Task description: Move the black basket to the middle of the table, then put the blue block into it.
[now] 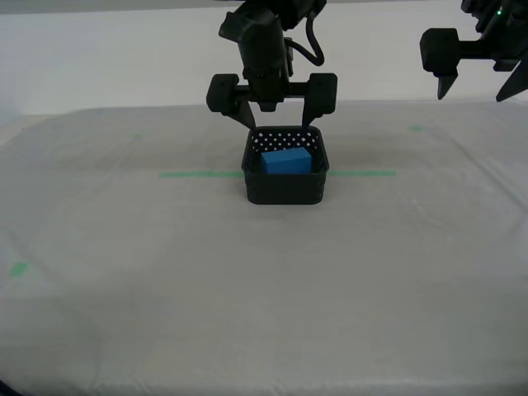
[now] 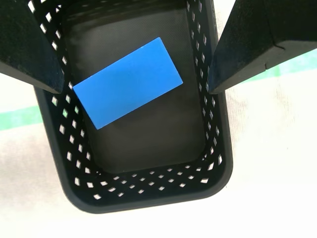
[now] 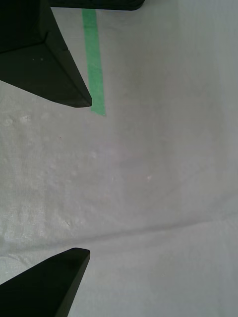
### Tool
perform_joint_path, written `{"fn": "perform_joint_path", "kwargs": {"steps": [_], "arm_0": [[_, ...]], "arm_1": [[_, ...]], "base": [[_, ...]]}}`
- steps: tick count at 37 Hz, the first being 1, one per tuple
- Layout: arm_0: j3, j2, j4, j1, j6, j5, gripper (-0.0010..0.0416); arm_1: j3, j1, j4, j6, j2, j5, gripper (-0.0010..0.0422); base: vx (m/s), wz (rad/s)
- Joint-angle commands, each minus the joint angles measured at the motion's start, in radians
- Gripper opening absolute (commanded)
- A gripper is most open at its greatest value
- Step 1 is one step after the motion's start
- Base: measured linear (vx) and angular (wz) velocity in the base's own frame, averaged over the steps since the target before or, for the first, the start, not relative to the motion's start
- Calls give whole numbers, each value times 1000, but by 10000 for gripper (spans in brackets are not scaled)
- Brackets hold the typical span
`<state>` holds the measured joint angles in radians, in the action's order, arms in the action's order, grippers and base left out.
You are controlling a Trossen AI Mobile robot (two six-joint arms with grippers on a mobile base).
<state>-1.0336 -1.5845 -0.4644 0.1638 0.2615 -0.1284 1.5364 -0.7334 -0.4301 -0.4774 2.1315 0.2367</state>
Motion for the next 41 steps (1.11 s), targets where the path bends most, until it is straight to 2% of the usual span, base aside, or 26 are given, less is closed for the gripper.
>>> {"fn": "perform_joint_path", "kwargs": {"steps": [1, 13, 28, 35, 41], "arm_0": [[0, 0, 1, 0, 0, 0, 398], [0, 0, 1, 0, 0, 0, 399], [0, 0, 1, 0, 0, 0, 399], [0, 0, 1, 0, 0, 0, 398], [0, 0, 1, 0, 0, 0, 399]], "arm_1": [[0, -1, 7, 8, -11, -2, 400], [1, 10, 7, 62, -76, 9, 401], [0, 90, -50, 132, -185, 2, 401], [0, 154, -74, 156, -222, -42, 401], [0, 206, -108, 164, -248, -45, 401]], "base": [[0, 0], [0, 0], [0, 0], [0, 0], [0, 0]]}}
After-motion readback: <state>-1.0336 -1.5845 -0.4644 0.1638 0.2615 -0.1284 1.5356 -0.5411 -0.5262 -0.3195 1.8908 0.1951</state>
